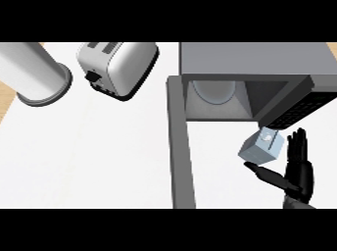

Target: Pick up the milk, place it into the microwave and close the microwave

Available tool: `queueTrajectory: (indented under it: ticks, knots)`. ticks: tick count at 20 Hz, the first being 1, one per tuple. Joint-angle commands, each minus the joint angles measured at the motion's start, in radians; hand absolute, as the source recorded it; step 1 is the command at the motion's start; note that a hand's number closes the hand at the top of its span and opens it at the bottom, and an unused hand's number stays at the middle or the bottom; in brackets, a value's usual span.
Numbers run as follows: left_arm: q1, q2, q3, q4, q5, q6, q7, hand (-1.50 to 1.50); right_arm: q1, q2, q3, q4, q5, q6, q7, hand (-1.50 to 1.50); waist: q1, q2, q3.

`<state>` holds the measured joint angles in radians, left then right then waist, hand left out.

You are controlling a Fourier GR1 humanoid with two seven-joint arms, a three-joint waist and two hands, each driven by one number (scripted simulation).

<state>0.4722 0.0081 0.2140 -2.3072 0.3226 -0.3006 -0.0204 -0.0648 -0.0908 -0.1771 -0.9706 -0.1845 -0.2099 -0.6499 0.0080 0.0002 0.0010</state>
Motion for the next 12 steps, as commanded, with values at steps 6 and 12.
queueTrajectory:
  ticks: [6, 12]
  knots:
    - [0.066, -0.008, -0.012, -0.021, 0.000, -0.022, -0.025, -1.50, -0.063, 0.054, 0.056, 0.031, -0.015, 0.151, -0.125, 1.50, 0.000, -0.001, -0.001]
    - [0.021, 0.031, 0.084, 0.071, 0.091, -0.078, -0.049, -1.50, -0.160, 0.036, -0.024, 0.018, 0.043, -0.150, -0.119, 1.50, 0.001, -0.001, -0.002]
